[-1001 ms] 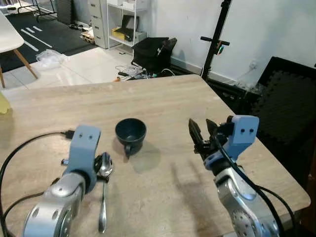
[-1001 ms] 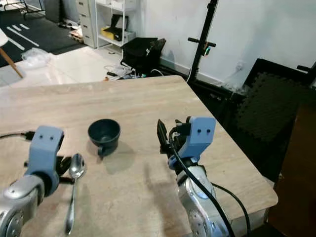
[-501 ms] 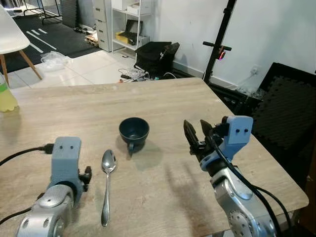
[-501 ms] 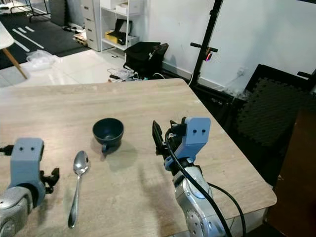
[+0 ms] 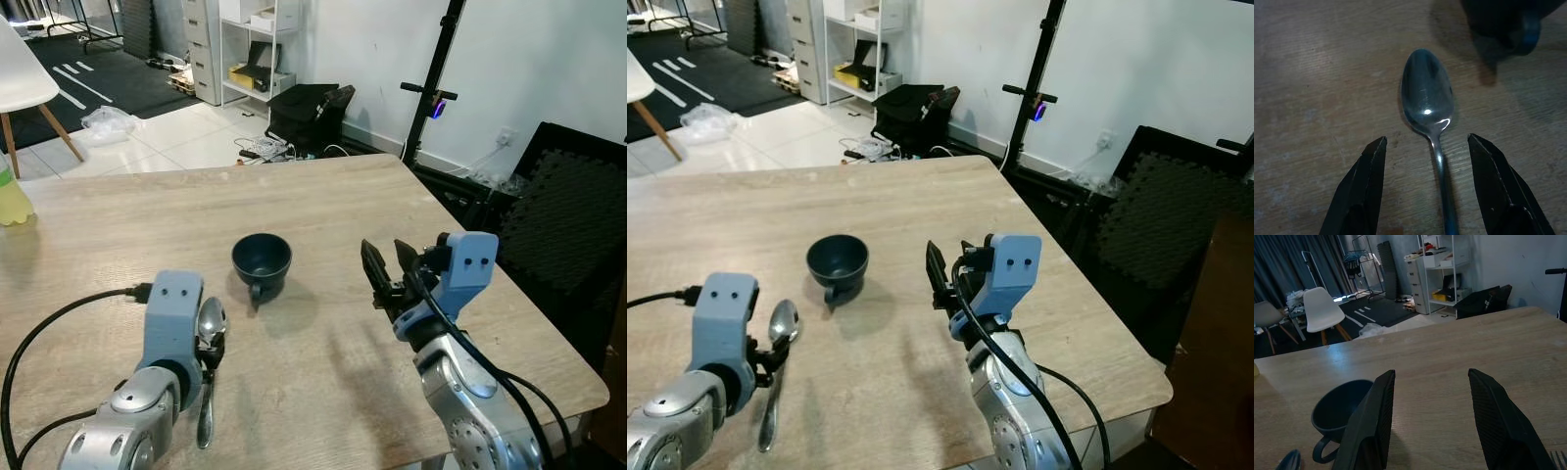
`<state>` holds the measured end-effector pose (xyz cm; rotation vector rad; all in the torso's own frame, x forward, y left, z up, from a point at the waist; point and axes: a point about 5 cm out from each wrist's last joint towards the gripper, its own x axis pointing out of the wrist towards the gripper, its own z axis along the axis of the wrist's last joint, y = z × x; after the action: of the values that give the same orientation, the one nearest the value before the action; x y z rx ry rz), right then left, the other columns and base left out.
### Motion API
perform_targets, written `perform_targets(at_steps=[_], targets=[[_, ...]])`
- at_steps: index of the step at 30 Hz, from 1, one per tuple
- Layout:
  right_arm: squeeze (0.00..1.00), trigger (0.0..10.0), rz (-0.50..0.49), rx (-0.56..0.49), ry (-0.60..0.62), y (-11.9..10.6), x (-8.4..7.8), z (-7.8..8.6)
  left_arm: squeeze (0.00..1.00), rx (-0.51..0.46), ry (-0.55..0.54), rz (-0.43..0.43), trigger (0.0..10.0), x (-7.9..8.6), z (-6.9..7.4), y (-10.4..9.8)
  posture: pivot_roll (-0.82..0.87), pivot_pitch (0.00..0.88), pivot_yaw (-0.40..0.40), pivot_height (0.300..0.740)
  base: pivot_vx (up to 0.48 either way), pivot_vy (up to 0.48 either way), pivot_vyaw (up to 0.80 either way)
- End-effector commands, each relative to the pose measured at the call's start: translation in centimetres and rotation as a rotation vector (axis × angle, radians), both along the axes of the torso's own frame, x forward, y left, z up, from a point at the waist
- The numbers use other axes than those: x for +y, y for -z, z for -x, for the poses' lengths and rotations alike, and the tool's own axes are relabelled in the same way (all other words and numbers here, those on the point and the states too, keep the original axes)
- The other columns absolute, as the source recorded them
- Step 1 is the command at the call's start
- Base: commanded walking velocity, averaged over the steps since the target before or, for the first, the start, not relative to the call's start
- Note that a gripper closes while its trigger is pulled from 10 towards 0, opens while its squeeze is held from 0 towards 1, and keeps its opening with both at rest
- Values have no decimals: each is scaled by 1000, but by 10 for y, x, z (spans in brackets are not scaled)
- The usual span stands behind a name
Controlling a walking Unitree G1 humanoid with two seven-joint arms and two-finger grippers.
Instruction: Setting the table
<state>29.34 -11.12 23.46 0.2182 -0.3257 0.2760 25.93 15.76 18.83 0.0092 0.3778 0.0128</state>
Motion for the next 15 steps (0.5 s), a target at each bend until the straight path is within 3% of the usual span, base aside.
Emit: perform_targets(at_steps=[1,11,12,14,15], targets=[[0,10000,2,5,-7,2,0,2,0,40,-14,6,10000,1,0,8,136,116,30,740,0,0,0],[0,10000,3,1,-29,-1,5,2,0,92,-16,87,10000,-2,-23,16,127,131,24,740,0,0,0],[0,10000,2,2,-29,0,6,2,0,121,-29,86,8863,0,-21,21,127,131,24,740,0,0,0],[0,10000,1,3,-27,0,6,2,0,131,-33,87,8863,0,-20,23,125,137,26,740,0,0,0],[0,10000,0,6,-22,1,5,3,0,152,-36,98,3137,-1,-17,27,123,138,27,740,0,0,0]])
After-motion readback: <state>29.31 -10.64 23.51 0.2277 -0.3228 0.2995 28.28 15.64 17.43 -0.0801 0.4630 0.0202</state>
